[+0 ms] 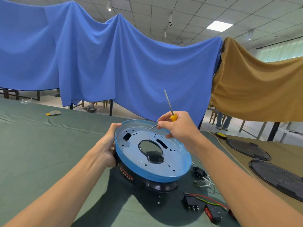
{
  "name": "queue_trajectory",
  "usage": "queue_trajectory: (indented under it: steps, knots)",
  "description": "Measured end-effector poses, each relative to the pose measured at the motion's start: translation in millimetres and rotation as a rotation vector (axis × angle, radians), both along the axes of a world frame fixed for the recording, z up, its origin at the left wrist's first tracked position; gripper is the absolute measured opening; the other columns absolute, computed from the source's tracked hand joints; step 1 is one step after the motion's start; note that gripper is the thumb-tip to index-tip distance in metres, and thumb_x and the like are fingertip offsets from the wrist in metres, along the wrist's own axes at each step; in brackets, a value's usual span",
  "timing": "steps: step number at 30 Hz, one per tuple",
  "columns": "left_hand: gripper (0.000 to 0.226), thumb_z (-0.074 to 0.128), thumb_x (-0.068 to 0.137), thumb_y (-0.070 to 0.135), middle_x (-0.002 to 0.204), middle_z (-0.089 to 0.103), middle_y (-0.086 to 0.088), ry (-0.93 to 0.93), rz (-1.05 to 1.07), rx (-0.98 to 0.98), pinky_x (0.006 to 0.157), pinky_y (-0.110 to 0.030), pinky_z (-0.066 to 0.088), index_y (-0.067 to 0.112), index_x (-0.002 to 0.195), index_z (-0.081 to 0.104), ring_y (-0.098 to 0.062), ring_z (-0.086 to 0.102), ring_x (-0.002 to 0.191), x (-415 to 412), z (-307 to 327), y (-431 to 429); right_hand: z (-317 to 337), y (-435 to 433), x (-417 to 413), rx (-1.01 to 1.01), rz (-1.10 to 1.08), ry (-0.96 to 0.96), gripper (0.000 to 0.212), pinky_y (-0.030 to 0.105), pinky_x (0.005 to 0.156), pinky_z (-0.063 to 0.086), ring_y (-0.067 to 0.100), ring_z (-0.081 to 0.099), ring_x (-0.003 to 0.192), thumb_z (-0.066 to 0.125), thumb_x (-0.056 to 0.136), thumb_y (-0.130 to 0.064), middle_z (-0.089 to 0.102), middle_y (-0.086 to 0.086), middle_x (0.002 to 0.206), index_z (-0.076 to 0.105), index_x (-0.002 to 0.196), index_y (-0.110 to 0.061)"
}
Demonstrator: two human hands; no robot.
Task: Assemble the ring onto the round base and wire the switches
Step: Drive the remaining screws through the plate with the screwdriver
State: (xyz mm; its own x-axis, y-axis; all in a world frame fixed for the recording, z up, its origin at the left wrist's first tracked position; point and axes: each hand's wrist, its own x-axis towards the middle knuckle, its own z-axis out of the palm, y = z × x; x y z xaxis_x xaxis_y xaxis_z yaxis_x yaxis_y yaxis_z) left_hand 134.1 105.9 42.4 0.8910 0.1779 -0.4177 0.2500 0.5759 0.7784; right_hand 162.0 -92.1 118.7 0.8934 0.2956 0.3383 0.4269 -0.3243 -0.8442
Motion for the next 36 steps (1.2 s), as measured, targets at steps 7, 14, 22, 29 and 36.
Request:
queue_trajectory:
  steps: [7,14,22,29,36]
  knots:
    - [0.059,0.075,0.062,0.054,0.115,0.057,-0.011,-0.076,-0.246,0.040,0.091,-0.036,0.044,0.013,0.102,0.061,-0.026,0.048,0.099,7.4,-23.2,21.0,-14.1,24.7,20.8,-0.226,-0.017,-0.044,0.009,0.028,0.056,0.057,0.023,0.067,0.093,0.067,0.084,-0.009,0.073,0.008,0.085,0.068,0.078,-0.015]
    - [0.059,0.068,0.076,0.052,0.124,0.067,-0.015,-0.158,-0.349,-0.054,0.090,-0.043,0.051,0.004,0.109,0.074,-0.031,0.069,0.100,9.3,-41.3,30.2,-19.6,46.8,39.6,-0.426,0.023,-0.122,0.007,0.029,0.059,0.059,0.021,0.066,0.084,0.067,0.085,-0.010,0.072,0.007,0.088,0.072,0.082,-0.015]
    - [0.081,0.074,0.070,0.054,0.129,0.063,-0.019,-0.138,-0.379,-0.134,0.095,-0.044,0.050,0.003,0.131,0.057,-0.034,0.063,0.113,14.5,-41.9,34.5,-29.4,66.5,49.8,-0.556,0.068,-0.251,0.012,0.018,0.056,0.047,0.004,0.052,0.067,0.063,0.089,-0.011,0.065,-0.003,0.078,0.073,0.085,-0.017]
    - [0.082,0.075,0.072,0.054,0.129,0.063,-0.020,-0.131,-0.396,-0.219,0.101,-0.044,0.048,-0.001,0.129,0.057,-0.032,0.060,0.121,17.9,-44.5,37.9,-34.9,89.2,51.8,-0.585,0.095,-0.327,0.013,0.032,0.076,0.053,0.020,0.059,0.091,0.062,0.091,-0.012,0.069,0.006,0.092,0.074,0.089,-0.015]
    - [0.087,0.080,0.065,0.053,0.127,0.064,-0.020,-0.110,-0.396,-0.248,0.100,-0.045,0.050,-0.002,0.129,0.057,-0.032,0.060,0.121,19.3,-44.5,38.8,-39.7,97.0,55.5,-0.614,0.088,-0.379,0.013,0.035,0.078,0.054,0.023,0.060,0.089,0.061,0.092,-0.012,0.068,0.007,0.091,0.074,0.092,-0.012]
